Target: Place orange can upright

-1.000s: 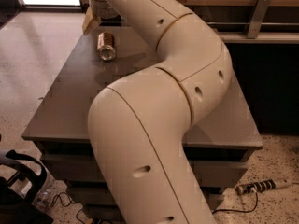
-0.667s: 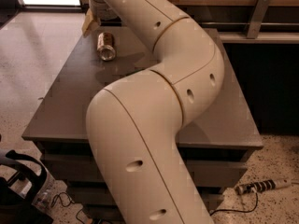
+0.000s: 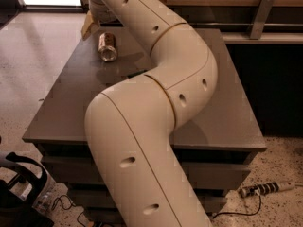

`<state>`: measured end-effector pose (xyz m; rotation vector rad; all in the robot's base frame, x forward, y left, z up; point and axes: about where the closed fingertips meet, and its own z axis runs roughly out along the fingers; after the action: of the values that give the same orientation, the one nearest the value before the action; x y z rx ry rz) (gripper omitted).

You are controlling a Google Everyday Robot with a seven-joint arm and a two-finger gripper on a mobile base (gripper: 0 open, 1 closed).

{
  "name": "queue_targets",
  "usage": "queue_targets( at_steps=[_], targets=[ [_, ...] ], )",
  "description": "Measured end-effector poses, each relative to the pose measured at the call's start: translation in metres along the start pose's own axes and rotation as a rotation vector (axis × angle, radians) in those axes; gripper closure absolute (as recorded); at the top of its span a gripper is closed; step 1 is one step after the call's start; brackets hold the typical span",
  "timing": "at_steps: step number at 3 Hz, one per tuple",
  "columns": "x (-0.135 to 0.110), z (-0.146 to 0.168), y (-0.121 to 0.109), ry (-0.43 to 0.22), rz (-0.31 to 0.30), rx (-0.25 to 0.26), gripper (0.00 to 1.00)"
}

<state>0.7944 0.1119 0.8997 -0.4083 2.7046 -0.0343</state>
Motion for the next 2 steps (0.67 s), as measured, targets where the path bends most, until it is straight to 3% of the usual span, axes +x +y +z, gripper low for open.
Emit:
queue_targets(
  at_steps=[2],
  targets=[
    [-0.001,0.021,0.013,0.036,-0.034,-0.054,0.00]
  ],
)
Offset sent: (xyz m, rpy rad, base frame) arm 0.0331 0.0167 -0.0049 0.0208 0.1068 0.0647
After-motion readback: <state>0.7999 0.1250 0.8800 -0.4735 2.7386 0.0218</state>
